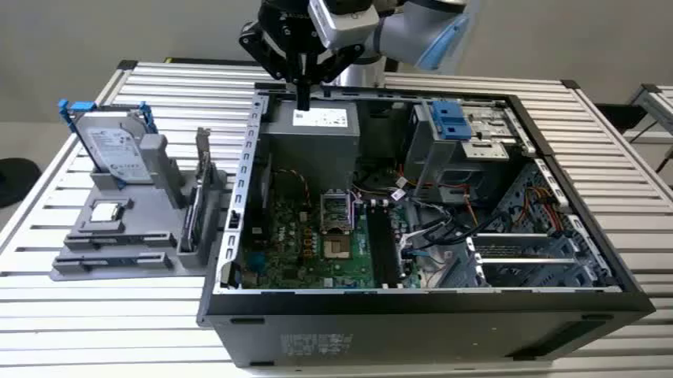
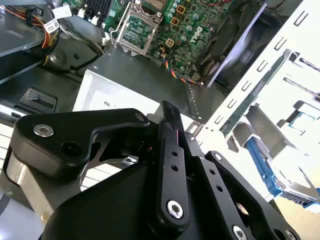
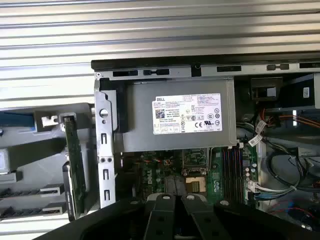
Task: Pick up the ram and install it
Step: 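Reach for the ram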
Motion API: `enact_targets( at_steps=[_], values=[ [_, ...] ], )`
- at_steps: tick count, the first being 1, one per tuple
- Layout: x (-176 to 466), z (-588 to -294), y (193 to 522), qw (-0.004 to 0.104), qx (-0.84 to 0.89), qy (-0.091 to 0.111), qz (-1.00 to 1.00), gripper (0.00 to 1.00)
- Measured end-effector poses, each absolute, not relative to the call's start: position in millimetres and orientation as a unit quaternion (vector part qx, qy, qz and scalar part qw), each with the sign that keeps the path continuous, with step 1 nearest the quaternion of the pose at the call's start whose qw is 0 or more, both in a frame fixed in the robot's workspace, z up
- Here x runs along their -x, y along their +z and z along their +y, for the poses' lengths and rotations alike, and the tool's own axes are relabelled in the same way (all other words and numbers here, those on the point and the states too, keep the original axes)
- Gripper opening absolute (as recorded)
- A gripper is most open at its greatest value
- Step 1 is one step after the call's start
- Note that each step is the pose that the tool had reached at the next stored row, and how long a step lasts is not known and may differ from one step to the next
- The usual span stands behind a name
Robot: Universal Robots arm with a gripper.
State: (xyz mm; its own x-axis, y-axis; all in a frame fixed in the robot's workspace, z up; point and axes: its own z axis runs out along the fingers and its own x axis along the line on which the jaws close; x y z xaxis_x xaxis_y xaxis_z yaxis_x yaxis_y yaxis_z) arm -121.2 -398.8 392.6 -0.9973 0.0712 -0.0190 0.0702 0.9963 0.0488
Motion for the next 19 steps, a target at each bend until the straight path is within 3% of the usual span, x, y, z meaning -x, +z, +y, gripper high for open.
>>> enact_targets(
  at_steps=[19],
  values=[
    [131.9, -398.8, 392.6, 0.01, -0.035, 0.024, 0.999, 0.0]
  ],
)
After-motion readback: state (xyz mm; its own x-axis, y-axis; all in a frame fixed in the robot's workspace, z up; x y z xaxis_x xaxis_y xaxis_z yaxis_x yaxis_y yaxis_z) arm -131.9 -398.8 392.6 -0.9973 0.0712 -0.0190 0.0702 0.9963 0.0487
